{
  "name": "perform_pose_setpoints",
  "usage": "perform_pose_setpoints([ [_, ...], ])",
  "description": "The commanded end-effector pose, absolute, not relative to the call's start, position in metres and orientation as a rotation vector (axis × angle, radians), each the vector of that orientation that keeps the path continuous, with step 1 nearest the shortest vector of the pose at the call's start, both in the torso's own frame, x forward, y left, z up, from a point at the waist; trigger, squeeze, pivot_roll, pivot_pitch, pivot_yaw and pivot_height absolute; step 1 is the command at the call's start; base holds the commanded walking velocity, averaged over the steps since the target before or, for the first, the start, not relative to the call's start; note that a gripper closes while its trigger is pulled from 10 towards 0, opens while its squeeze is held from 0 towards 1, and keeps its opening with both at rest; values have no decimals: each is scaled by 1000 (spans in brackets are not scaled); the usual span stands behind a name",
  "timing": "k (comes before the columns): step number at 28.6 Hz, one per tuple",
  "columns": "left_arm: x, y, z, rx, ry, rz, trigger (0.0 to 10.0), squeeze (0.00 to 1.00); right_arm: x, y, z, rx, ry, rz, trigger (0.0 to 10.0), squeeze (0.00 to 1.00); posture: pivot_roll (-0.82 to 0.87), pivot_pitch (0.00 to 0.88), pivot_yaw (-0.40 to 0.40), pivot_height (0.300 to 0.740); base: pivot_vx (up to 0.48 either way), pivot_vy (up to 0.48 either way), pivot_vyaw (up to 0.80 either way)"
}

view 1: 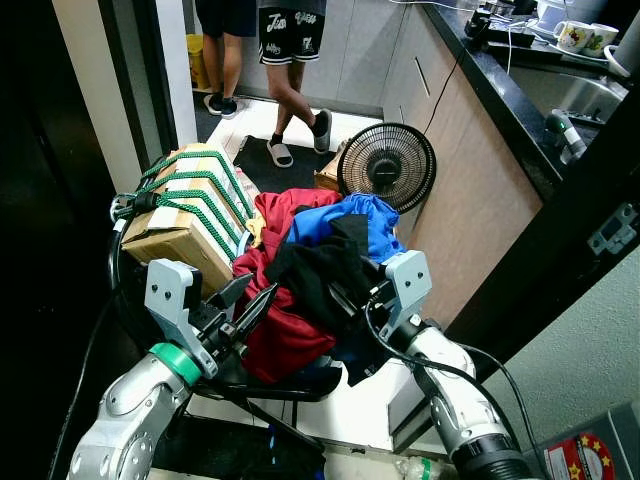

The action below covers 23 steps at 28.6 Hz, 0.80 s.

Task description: Clothes washing

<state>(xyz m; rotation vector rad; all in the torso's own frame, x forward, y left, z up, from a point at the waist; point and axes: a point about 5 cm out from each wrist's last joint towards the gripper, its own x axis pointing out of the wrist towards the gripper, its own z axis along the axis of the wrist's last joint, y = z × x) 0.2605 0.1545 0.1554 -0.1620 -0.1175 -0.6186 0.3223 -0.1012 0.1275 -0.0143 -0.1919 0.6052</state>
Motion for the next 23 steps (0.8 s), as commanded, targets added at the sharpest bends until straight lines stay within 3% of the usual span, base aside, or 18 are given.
perform_pose_setpoints([
  [1, 259, 152, 154, -148, -107, -629, 10000, 0, 324, -105, 130, -4, -207, 589, 0, 0, 104, 0, -70, 740, 0, 0, 0],
  [20, 261, 150, 154, -157, -117, -622, 10000, 0, 326, -103, 136, 7, -236, 606, 0, 0, 101, 0, -79, 740, 0, 0, 0],
  [23, 261, 150, 154, -161, -120, -622, 10000, 0, 331, -105, 157, 33, -325, 581, 0, 0, 87, 0, -85, 740, 0, 0, 0],
])
